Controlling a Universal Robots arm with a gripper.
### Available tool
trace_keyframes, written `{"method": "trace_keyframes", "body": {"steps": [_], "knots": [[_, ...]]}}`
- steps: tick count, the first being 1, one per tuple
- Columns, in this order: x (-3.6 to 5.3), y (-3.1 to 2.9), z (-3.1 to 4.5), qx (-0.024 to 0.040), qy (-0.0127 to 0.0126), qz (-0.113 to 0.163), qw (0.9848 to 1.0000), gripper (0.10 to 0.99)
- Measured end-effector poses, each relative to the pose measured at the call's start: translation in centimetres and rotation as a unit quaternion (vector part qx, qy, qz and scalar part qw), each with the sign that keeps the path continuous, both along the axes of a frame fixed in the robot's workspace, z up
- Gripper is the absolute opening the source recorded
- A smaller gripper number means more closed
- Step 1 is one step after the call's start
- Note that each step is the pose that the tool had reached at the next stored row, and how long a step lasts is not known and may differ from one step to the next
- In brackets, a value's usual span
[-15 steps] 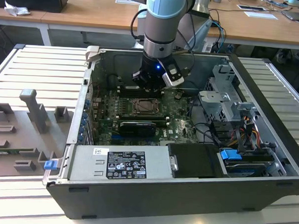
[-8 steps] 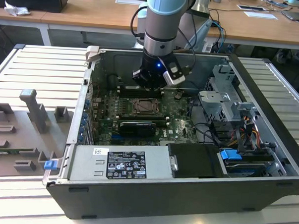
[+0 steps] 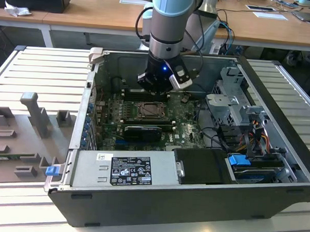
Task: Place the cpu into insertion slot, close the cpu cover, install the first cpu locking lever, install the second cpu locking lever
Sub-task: 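Install the second cpu locking lever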
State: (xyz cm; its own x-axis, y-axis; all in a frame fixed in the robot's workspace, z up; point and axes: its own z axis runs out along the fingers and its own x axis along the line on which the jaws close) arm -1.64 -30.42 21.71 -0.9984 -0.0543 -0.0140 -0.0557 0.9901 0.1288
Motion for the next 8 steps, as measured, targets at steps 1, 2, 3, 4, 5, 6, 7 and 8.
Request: {"method": "trace_keyframes", "body": {"steps": [1, 2, 3, 4, 5, 6, 7, 8], "knots": [[0.0, -0.03, 0.0, 0.0, 0.0, 0.0, 1.0, 0.106], [0.0, -0.06, 0.0, 0.0, 0.0, 0.0, 1.0, 0.106], [0.0, -0.09, 0.0, 0.0, 0.0, 0.0, 1.0, 0.106], [0.0, -0.1, 0.0, 0.0, 0.0, 0.0, 1.0, 0.106], [0.0, -0.11, 0.0, 0.0, 0.0, 0.0, 1.0, 0.106], [0.0, -0.12, 0.0, 0.0, 0.0, 0.0, 1.0, 0.106], [0.0, -0.14, 0.0, 0.0, 0.0, 0.0, 1.0, 0.106], [0.0, -0.16, 0.0, 0.0, 0.0, 0.0, 1.0, 0.106]]}}
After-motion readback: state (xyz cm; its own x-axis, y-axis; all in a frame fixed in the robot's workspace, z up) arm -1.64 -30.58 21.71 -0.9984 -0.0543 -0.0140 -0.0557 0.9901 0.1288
